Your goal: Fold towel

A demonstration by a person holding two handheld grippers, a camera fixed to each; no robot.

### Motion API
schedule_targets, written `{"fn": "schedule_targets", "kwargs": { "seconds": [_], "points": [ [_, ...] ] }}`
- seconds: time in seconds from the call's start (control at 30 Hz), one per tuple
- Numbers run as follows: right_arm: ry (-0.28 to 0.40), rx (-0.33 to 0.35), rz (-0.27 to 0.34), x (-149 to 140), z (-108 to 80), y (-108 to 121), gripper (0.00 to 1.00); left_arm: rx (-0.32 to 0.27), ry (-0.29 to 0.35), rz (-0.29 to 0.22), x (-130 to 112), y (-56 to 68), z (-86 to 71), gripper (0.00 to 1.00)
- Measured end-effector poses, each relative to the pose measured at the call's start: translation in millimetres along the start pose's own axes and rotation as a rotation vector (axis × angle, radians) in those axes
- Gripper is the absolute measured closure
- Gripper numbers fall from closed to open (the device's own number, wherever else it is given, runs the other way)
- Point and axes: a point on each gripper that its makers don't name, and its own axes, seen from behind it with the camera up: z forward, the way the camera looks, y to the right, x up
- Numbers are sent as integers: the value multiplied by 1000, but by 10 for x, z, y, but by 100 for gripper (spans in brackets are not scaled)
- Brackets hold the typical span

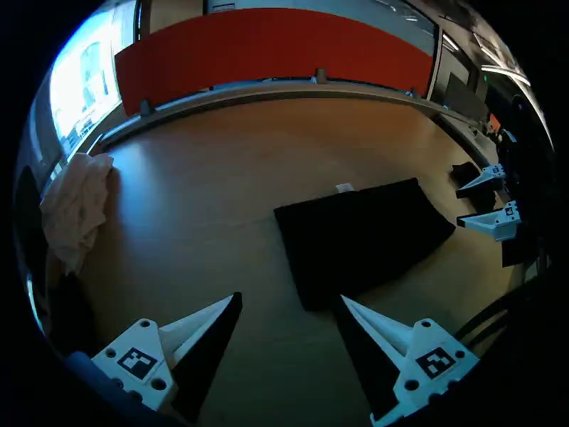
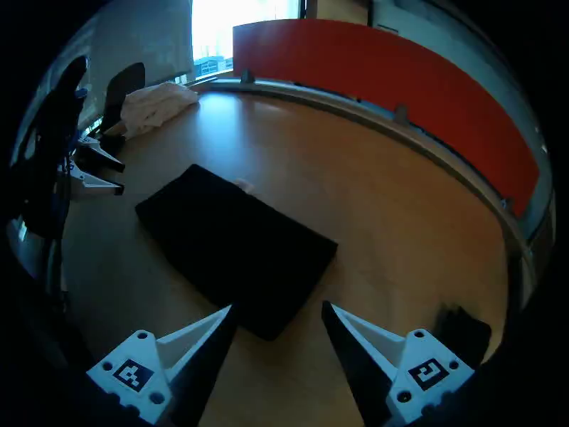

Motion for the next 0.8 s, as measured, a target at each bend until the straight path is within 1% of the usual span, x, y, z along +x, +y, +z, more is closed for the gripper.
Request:
{"fn": "schedule_targets", "kwargs": {
  "seconds": [0.47,0.8],
  "points": [
    [-23,40,-55,-80,43,-28,12,57,24,-42,-171,-99,-179,8],
    [-49,65,-75,-204,56,-50,14,75,36,-80,-351,-117,-265,8]
  ]
}}
